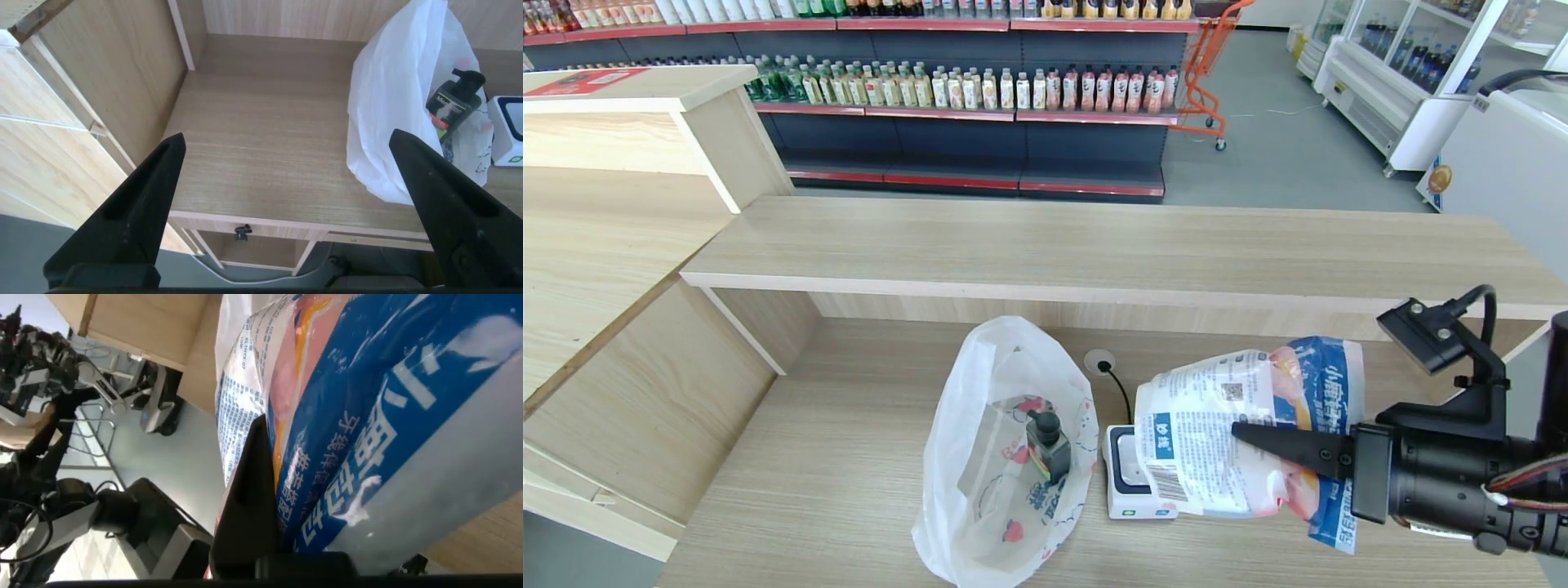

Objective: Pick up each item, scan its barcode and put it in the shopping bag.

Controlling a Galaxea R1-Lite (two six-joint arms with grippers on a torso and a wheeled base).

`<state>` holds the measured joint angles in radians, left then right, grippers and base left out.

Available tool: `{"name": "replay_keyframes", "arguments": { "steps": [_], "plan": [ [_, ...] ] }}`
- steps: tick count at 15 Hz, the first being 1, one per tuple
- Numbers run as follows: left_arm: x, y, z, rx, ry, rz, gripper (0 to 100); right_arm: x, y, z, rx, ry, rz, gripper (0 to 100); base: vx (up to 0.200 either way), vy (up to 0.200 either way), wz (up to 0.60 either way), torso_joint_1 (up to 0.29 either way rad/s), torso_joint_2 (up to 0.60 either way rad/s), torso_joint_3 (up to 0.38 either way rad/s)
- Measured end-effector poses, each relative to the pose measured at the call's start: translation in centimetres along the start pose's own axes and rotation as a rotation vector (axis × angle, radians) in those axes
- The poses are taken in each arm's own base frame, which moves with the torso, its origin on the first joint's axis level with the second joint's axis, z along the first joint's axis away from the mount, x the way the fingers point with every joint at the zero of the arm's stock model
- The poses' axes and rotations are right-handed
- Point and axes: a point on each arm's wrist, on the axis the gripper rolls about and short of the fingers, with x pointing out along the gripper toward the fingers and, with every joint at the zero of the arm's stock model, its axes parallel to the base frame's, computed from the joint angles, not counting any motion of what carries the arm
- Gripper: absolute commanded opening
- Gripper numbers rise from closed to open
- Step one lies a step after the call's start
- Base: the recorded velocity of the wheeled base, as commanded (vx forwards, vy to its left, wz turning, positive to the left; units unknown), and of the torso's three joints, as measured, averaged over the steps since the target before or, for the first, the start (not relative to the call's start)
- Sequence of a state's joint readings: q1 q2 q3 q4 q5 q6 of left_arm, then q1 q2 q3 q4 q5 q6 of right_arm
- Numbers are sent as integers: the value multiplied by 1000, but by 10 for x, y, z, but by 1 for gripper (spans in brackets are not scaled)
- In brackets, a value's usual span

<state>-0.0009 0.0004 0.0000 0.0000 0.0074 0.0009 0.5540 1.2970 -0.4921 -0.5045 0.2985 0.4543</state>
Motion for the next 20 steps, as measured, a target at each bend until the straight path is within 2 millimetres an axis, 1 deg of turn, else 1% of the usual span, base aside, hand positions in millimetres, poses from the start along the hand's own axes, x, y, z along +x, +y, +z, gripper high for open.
{"name": "replay_keyframes", "arguments": {
  "steps": [2,6,8,10,13,16,18,20],
  "plan": [
    [0,0,0,0,0,0,100,-2,2,-2,26,22,-1,0,0,0,0,0,0,0],
    [0,0,0,-1,0,0,100,-3,3,-4,56,41,-5,0,0,200,0,-1,-1,1],
    [0,0,0,-1,0,0,100,1,3,-4,65,52,-3,0,0,200,0,12,10,2],
    [0,0,0,-1,0,-1,100,10,3,-2,68,64,-11,0,0,0,0,0,0,0],
    [0,0,0,-1,0,0,100,35,-2,3,115,72,-83,0,0,0,0,0,0,0],
    [0,0,0,-1,0,-1,100,71,-8,2,143,115,-131,0,0,0,0,0,0,0],
    [0,0,0,-1,0,-1,100,98,-6,-2,137,156,-121,0,0,0,0,0,0,0],
    [0,0,0,-1,0,0,100,121,4,-5,124,193,-70,0,0,0,0,0,0,0]
  ]
}}
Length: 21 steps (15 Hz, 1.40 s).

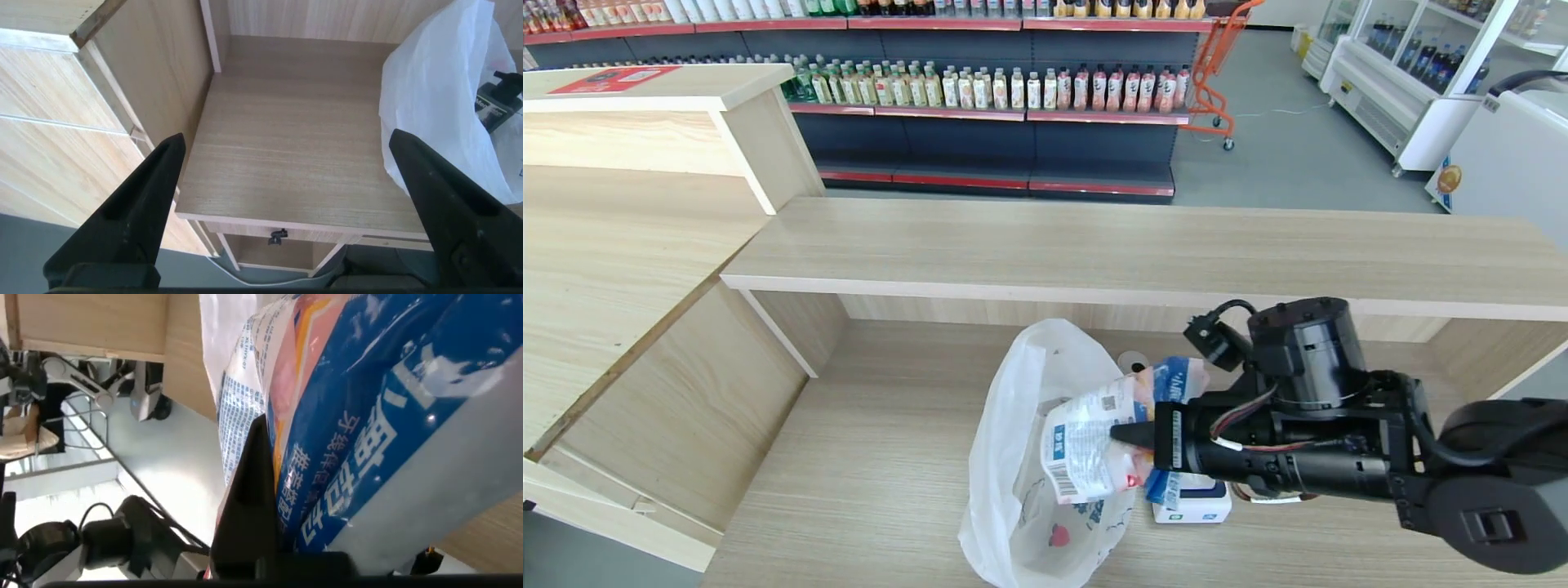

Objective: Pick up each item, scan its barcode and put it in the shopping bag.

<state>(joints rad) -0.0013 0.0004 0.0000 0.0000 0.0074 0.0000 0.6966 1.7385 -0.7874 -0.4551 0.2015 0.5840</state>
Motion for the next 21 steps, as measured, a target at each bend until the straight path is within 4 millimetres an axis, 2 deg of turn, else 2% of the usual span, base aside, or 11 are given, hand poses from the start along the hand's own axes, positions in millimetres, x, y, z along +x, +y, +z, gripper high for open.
{"name": "replay_keyframes", "arguments": {
  "steps": [2,5,12,13,15,18,21],
  "plan": [
    [0,0,0,0,0,0,100,12,5,-4,-7,59,60,0,0,0,0,0,0,0],
    [0,0,0,0,0,0,100,18,1,-10,-16,90,51,0,0,0,0,0,0,0],
    [0,0,0,0,0,0,100,9,-40,-16,-245,135,-43,0,0,0,0,0,0,0],
    [0,0,0,0,0,1,100,6,-47,-15,-256,153,-59,0,0,0,0,0,0,0],
    [0,0,0,0,0,0,100,6,-50,-7,-276,137,-49,0,0,0,0,0,0,0],
    [0,0,0,0,0,0,100,15,-51,0,-319,127,-42,0,0,0,0,0,0,0],
    [0,0,0,0,0,0,100,43,-46,5,-429,139,1,0,0,0,0,0,0,0]
  ]
}}
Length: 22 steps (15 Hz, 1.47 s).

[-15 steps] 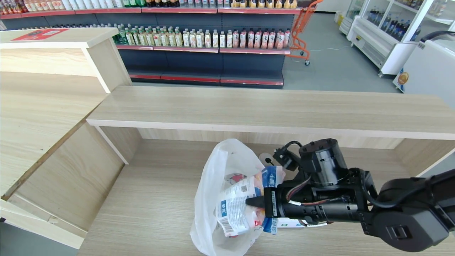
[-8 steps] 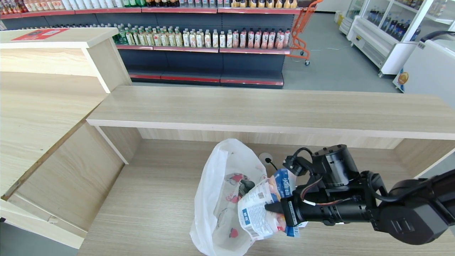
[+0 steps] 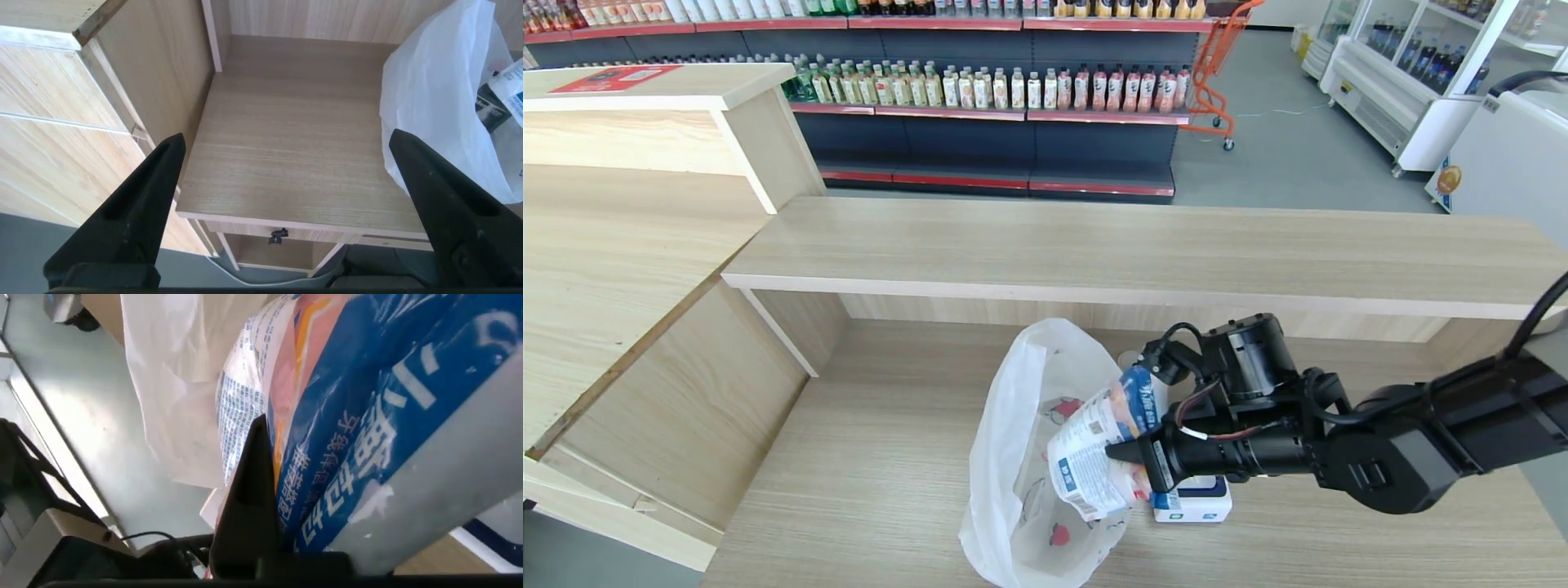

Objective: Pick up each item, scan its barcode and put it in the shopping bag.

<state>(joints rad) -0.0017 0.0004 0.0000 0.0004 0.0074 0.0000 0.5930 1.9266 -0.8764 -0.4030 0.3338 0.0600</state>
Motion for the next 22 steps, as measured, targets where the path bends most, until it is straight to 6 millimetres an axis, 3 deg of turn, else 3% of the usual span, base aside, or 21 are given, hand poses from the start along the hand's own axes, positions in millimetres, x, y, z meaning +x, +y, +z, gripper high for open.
{"name": "replay_keyframes", "arguments": {
  "steps": [6,7,14,17,22],
  "plan": [
    [0,0,0,0,0,1,100,37,-6,-1,-185,28,57,0,0,0,0,0,0,0],
    [0,0,0,0,0,0,100,43,-8,1,-194,27,57,100,0,0,0,0,0,0],
    [0,0,0,0,0,1,100,64,-8,15,-151,-30,103,100,0,0,0,0,0,0],
    [0,0,0,0,0,0,100,58,-16,12,-63,-23,95,100,0,0,0,0,0,0],
    [0,0,0,0,0,0,100,40,-16,32,136,-154,146,100,0,0,0,0,0,0]
  ]
}}
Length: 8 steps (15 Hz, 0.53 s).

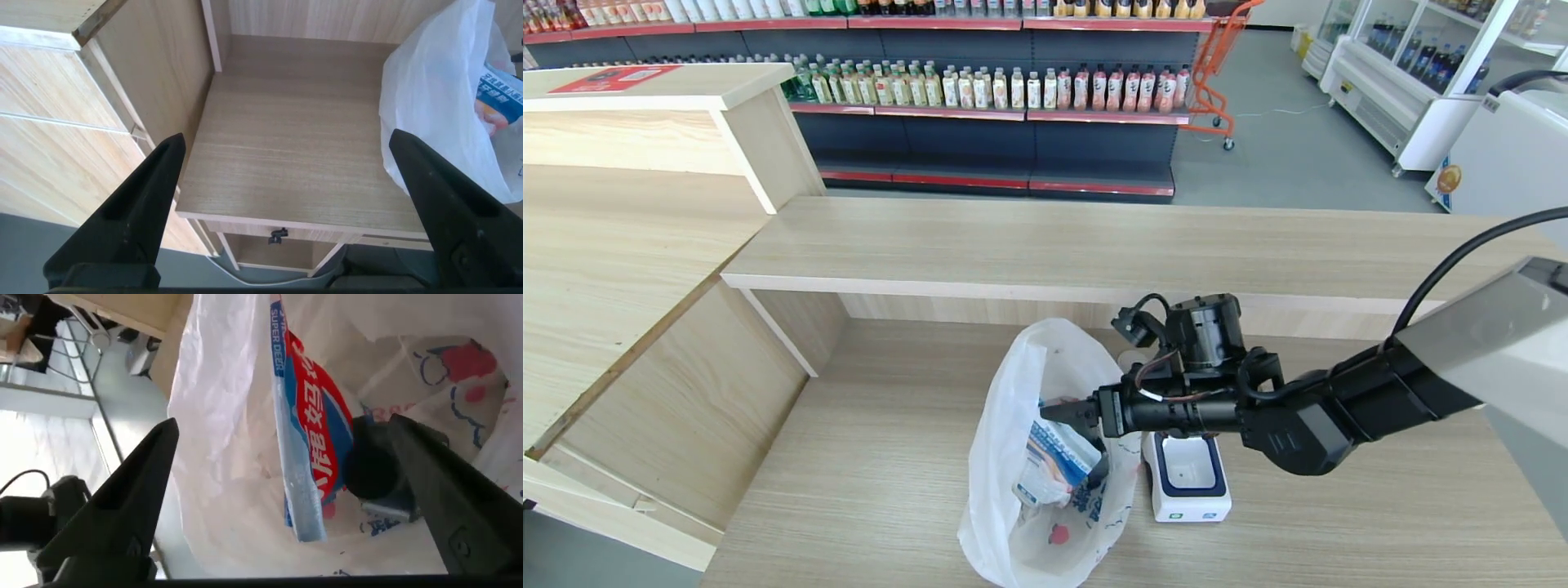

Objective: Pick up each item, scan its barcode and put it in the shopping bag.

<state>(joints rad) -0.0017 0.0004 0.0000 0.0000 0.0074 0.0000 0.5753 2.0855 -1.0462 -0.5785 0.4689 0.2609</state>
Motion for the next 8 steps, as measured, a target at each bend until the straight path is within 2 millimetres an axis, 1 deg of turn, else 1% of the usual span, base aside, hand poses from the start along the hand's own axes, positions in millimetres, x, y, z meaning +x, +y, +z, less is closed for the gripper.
{"name": "replay_keyframes", "arguments": {
  "steps": [2,4,6,8],
  "plan": [
    [0,0,0,0,0,0,100,-7,1,4,43,-16,-3,100,0,0,0,0,0,0],
    [0,0,0,0,0,1,100,-20,2,10,116,-41,-9,100,0,0,0,0,0,0],
    [0,0,0,0,0,1,100,-40,3,13,172,-62,-26,100,0,0,0,0,0,0],
    [0,0,0,0,0,1,100,-71,6,12,198,-89,-50,100,0,0,0,0,0,0]
  ]
}}
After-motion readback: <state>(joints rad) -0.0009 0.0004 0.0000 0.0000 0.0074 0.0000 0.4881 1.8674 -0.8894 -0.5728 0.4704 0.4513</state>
